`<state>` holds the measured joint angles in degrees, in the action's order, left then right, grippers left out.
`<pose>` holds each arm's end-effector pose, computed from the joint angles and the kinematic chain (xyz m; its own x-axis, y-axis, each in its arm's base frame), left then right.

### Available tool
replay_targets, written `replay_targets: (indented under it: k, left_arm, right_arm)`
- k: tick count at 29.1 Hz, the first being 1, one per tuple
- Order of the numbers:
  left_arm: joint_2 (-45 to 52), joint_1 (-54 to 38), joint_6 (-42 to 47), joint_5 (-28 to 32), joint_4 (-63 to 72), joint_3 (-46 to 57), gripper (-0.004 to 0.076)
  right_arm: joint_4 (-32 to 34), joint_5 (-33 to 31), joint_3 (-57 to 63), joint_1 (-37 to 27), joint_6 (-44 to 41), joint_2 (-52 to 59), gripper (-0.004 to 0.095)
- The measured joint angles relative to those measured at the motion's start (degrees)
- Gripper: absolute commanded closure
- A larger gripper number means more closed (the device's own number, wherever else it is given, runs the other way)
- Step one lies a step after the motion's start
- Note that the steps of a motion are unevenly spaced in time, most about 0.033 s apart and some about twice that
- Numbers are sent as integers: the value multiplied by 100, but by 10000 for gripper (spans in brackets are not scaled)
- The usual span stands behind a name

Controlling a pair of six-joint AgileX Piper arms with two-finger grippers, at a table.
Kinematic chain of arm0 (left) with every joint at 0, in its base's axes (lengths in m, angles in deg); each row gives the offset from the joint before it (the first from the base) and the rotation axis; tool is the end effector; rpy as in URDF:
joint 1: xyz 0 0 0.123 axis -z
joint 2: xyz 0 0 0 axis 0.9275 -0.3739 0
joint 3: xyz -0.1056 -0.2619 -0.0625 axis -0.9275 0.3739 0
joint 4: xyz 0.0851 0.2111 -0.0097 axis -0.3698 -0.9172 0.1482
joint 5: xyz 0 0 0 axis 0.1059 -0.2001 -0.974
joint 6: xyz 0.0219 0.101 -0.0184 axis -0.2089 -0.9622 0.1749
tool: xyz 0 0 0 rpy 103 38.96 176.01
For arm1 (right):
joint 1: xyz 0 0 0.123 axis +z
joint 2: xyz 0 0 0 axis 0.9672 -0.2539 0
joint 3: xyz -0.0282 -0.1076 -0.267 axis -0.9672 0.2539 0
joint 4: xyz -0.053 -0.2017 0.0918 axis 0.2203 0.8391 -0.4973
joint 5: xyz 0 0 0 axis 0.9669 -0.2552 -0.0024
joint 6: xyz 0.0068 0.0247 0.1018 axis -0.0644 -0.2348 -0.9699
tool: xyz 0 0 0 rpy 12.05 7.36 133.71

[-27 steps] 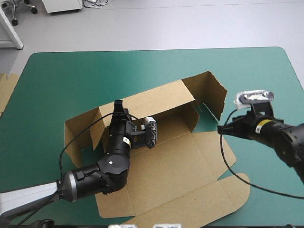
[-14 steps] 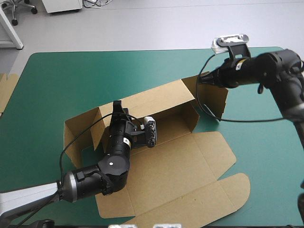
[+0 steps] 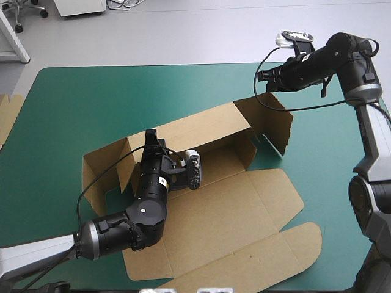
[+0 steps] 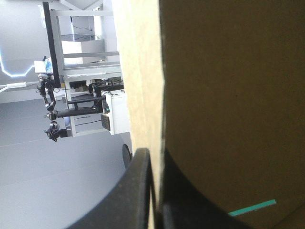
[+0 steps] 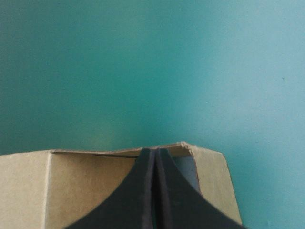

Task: Fold the box

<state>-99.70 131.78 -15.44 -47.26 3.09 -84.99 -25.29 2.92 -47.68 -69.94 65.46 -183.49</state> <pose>0.1868 -0.1848 0.3038 0.0078 0.9993 -0.0353 0.3895 0.0295 0.9205 0.3900 0.0789 0.3833 -0.8216 -0.0646 -0.5664 -0.3030 0.8910 0.3381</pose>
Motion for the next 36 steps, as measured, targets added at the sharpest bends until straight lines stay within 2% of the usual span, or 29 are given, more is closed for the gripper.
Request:
replay_targets:
  k: [4,12,28,36]
  left_arm:
    - [0,0,45,0,0,0,734]
    - [0,0,154,0,-2,0,734]
    - [0,0,195,11,-2,4,734]
    - [0,0,195,11,-17,11,734]
  right_arm:
    - [-257,185,0,-34,144,-260,927]
    - [-283,502,-11,-34,272,-356,927]
    - [-108,28,-82,-34,272,-515,927]
    - [-15,28,678,-34,314,-286,927]
